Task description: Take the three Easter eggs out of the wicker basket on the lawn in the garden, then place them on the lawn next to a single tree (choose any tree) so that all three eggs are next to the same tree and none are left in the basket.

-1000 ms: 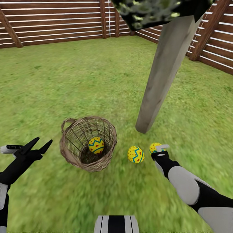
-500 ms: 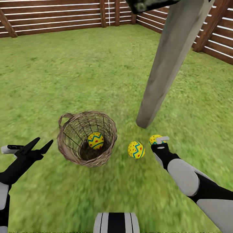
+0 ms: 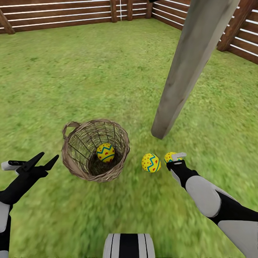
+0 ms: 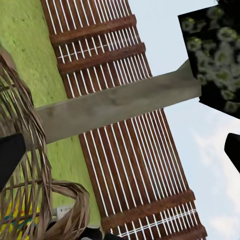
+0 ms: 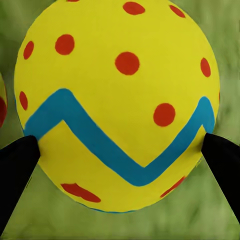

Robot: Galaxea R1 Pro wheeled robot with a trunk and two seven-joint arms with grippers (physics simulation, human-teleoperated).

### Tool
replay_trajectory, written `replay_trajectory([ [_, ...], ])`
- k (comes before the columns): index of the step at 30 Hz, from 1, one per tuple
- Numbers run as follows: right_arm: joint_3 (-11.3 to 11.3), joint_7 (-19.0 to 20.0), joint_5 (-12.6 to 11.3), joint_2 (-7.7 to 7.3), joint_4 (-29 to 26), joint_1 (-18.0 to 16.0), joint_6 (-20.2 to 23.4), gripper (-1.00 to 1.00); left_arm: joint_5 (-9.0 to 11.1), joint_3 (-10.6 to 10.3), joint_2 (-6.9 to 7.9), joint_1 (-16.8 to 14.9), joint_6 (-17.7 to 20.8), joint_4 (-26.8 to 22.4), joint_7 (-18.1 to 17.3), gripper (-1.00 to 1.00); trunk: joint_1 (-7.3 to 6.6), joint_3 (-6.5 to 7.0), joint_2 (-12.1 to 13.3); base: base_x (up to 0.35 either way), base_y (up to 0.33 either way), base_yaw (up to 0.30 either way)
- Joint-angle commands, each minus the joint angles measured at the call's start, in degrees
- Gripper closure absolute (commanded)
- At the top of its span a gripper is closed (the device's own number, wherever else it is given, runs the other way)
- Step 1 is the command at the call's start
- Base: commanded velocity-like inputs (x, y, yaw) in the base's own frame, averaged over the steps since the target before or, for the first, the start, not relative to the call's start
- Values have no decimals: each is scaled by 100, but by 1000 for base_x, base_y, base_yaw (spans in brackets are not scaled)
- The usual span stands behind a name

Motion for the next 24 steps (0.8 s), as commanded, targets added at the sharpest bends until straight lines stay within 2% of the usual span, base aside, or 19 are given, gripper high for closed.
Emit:
replay_trajectory([
  [1,-20,-8,47,4,-8,-3,33,100,18,3,1,-2,40,1,-5,-100,-1,-4,-2,0,0,0],
  [7,-20,24,47,11,-8,-4,25,100,20,5,-7,-2,41,1,-5,-100,6,-70,-6,0,0,0],
  [10,-20,246,48,4,-24,-3,24,100,21,5,-8,-2,42,1,-5,-100,9,-92,-7,0,0,0],
  [24,-27,240,44,1,-44,-2,41,100,21,5,-17,-2,41,8,-6,-100,17,-159,-11,0,0,0],
])
